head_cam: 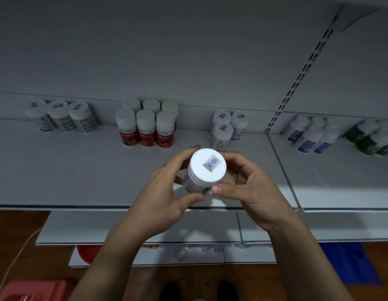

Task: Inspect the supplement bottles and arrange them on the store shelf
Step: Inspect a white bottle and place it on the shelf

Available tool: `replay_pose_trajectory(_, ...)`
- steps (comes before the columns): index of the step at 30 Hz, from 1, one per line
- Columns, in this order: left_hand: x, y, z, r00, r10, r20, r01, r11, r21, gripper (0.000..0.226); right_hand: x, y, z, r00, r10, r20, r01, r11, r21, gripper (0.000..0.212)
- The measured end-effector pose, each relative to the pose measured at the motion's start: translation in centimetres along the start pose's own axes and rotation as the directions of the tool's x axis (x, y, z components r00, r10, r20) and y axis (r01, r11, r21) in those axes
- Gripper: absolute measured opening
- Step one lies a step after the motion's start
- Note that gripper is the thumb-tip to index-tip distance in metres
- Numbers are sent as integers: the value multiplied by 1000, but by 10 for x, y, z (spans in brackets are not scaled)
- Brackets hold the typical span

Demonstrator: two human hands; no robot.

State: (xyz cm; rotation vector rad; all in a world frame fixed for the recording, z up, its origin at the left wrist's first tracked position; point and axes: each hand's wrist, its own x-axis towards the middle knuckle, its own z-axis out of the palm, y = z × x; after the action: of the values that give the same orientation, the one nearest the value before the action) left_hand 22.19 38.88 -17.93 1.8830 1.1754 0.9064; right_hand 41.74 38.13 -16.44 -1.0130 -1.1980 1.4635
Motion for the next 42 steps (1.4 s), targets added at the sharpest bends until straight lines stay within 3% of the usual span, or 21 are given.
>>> replay_pose_trajectory(8,5,10,14,998,-40,47,41,998,-38,70,-5,-10,-20,999,-45,8,45,987,-152,49)
replay_pose_trajectory(12,9,21,30,995,-23,95,30,997,-77,65,-7,-15,-30,997,15,-78,-21,997,-69,32)
replay_pose_trajectory(18,16,38,54,999,-8,43,7,1000,22,72,-13,-22,-53,991,93,-97,-93,996,6,38)
replay_pose_trajectory(22,22,53,75,1000,1,7,-2,999,53,65,-18,-27,-72,988,108,-115,-102,993,56,44)
replay_pose_trajectory(31,32,83,114,1000,-15,3,15,997,-75,52,-31,-37,-129,987,73,-144,-60,994,94,40)
replay_pose_trajectory(38,38,90,144,986,-151,72,162,968,-192,50,-37,-32,-155,994,65,-83,-62,998,28,49)
replay_pose_trajectory(42,38,83,163,980,-155,-124,148,987,-62,52,-42,-33,-173,999,22,35,-17,989,-144,48)
